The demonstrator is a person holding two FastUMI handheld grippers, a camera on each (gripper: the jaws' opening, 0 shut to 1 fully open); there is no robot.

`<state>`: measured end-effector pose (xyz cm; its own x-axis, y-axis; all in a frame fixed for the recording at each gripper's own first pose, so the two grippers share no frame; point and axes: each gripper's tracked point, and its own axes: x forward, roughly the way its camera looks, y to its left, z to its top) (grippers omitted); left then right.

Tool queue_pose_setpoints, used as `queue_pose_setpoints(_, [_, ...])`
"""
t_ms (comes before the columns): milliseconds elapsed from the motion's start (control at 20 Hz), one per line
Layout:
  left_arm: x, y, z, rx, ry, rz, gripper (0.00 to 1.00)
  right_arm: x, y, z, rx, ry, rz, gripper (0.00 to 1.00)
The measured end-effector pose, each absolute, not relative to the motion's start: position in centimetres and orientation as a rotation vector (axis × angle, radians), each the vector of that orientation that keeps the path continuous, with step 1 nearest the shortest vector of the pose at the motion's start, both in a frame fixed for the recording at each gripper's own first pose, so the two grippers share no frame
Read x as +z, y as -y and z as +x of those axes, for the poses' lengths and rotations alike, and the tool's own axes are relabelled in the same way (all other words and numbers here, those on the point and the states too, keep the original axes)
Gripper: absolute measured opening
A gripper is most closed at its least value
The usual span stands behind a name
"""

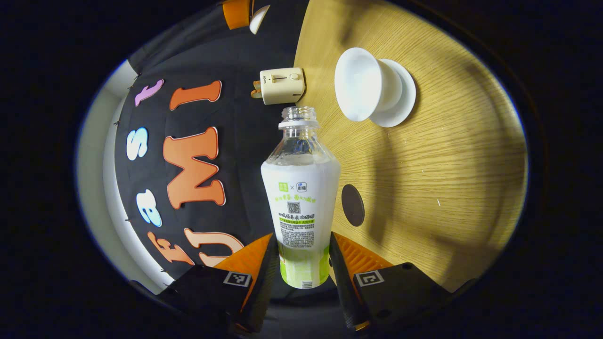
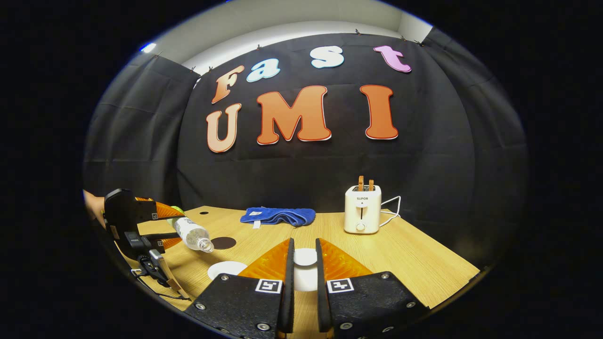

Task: Open the teacup lid with one hand, grasp the water bottle and pour water into the teacup with the other hand; after pouring, place the water bottle on the coaster and then close the teacup lid.

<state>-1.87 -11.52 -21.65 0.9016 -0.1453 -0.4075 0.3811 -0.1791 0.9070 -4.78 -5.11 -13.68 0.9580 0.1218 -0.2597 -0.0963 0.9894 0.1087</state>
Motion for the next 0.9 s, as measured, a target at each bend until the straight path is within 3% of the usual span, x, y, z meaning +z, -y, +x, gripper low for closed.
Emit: queue_pose_setpoints(900, [-19.2,12.5,-1.2,-0.451,-0.049,1.826,0.63,-13.7,5.8,-5.5,0.115,-0.263,0.109,0.20])
